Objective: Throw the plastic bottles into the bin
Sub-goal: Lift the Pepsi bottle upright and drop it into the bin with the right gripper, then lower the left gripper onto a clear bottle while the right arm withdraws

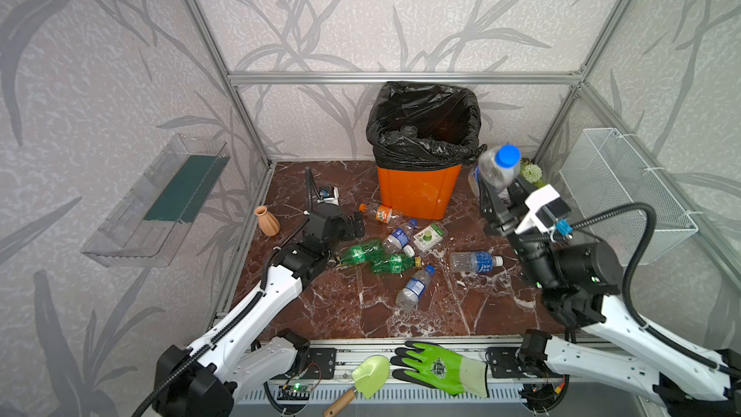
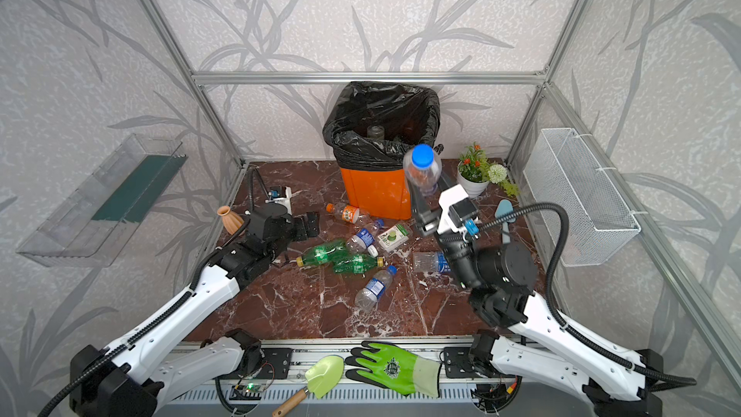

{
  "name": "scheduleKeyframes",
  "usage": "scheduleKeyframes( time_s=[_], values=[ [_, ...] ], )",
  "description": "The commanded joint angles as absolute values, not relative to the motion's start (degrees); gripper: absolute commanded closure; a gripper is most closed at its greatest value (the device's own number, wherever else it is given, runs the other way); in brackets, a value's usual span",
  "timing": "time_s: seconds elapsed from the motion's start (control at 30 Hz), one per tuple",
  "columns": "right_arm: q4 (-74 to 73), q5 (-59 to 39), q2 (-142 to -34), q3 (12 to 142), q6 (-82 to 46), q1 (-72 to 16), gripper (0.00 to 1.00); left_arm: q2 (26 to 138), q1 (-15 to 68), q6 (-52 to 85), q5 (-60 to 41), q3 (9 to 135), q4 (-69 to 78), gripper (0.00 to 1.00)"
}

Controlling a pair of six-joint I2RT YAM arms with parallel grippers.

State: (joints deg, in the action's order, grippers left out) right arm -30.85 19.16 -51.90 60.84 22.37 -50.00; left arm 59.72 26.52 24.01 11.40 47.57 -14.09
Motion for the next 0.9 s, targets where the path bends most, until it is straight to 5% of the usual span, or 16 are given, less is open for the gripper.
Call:
scheduleKeyframes(
  time_s=[0.0, 0.1, 0.23, 0.47, 0.87],
  values=[
    [-19.71, -0.29, -63.58, 73.44, -0.91, -31.71, 0.54, 59.00, 26.78, 24.15, 9.66, 48.96, -12.80, 0.01],
    [-1.34, -8.84, -79.27, 93.49, -4.49, -25.98, 0.43, 58.50, 26.98, 24.50, 9.15, 48.70, -12.87, 0.01],
    [14.38, -9.34, -89.82, 110.62, -0.67, -25.76, 0.08, 56.95, 27.09, 24.52, 10.30, 48.43, -13.87, 0.01],
    [17.13, -0.43, -84.82, 111.55, 2.55, -23.88, 0.01, 54.23, 27.08, 23.99, 11.29, 47.79, -15.11, 0.01],
    [10.19, 2.96, -66.99, 83.56, -3.13, -19.55, 0.01, 55.96, 35.64, 18.08, 13.61, 50.25, -17.33, 0.01]
  ],
)
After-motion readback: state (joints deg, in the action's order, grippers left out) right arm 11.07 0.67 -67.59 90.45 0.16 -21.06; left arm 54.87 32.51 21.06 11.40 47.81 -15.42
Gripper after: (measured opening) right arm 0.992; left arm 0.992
